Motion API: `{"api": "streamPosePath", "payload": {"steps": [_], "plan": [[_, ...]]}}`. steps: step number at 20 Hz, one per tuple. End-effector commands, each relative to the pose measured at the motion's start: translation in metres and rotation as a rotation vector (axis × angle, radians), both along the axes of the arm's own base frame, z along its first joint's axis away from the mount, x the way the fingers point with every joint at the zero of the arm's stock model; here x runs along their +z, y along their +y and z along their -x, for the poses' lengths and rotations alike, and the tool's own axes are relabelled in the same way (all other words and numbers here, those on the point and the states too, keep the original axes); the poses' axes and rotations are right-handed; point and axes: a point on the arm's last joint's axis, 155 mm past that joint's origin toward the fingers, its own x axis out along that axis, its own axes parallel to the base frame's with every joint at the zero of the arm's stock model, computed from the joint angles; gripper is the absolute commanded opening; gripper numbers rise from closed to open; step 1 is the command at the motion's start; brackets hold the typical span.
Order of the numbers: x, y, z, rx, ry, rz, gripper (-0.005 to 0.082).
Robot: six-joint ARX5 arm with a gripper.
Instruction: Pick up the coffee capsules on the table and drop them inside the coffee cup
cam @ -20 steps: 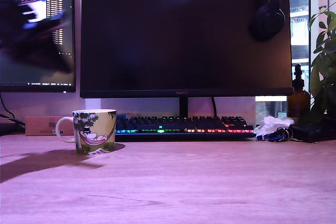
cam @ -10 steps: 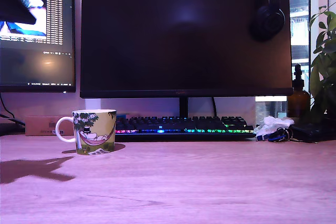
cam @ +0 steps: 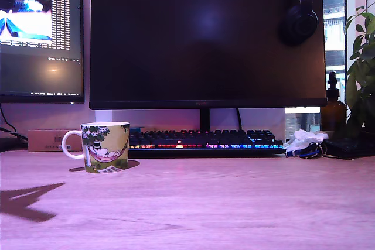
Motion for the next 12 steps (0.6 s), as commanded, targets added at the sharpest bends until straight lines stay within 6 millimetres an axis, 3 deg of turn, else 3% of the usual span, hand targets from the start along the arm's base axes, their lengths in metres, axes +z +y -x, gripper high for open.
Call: {"api": "streamPosePath", "payload": {"steps": [1,12], "plan": [[-0.005,0.003,0.004,0.012,0.002,0.007,-0.0024],[0.048,0.018,0.043,0.058,-0.211,0.065,-0.0024]]}}
